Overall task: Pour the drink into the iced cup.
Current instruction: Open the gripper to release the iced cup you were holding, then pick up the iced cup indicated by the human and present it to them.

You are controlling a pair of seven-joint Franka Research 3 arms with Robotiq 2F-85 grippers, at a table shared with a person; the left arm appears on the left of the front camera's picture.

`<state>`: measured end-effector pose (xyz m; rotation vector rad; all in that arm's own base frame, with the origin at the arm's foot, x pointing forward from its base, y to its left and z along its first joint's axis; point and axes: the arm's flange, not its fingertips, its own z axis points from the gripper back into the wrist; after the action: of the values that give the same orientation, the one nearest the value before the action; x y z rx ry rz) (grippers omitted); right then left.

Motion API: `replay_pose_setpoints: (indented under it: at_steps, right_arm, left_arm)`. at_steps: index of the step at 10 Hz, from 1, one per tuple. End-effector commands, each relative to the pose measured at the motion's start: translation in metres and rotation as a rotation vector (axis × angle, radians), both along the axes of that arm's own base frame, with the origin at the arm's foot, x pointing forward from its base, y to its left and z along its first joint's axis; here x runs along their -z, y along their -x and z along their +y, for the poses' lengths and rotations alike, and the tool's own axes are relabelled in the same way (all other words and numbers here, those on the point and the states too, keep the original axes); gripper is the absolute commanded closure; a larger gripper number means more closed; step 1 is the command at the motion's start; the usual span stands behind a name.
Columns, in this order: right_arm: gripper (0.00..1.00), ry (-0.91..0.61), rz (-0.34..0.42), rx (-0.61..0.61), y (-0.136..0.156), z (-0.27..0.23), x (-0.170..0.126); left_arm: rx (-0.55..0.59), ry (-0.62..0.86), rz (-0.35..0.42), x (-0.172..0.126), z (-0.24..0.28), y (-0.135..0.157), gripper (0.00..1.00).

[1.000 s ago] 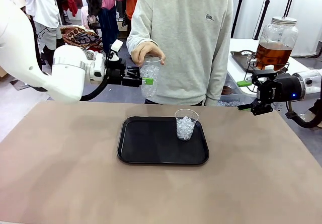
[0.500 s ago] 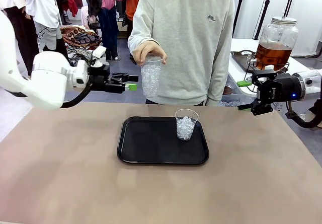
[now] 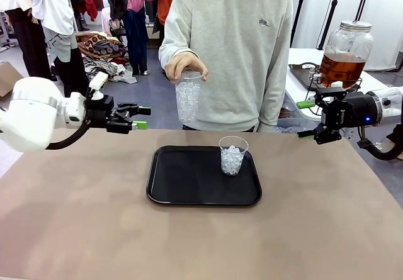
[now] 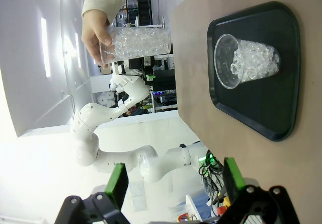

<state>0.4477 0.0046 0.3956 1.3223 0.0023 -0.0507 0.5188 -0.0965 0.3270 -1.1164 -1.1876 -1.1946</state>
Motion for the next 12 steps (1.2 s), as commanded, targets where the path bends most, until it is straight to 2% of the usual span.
replay_pose_setpoints:
  at_steps: [1, 3, 4, 5, 12]
  right_arm:
    - [0.00, 0.000, -0.001, 0.005, 0.000, 0.001, -0.001]
    - [0.00, 0.000, -0.001, 0.005, 0.000, 0.001, -0.001]
    - [0.00, 0.000, -0.001, 0.005, 0.000, 0.001, -0.001]
    - [0.00, 0.000, -0.001, 0.005, 0.000, 0.001, -0.001]
    - [0.00, 0.000, -0.001, 0.005, 0.000, 0.001, -0.001]
  left_arm:
    - [-0.016, 0.030, -0.027, 0.001, 0.009, 0.009, 0.00]
    - [-0.014, 0.022, -0.022, 0.003, 0.015, 0.005, 0.00]
    - [0.025, -0.018, -0.001, -0.002, 0.013, -0.005, 0.00]
    - [-0.020, 0.008, -0.002, 0.004, 0.014, 0.002, 0.00]
    - [-0.020, 0.008, -0.002, 0.004, 0.014, 0.002, 0.00]
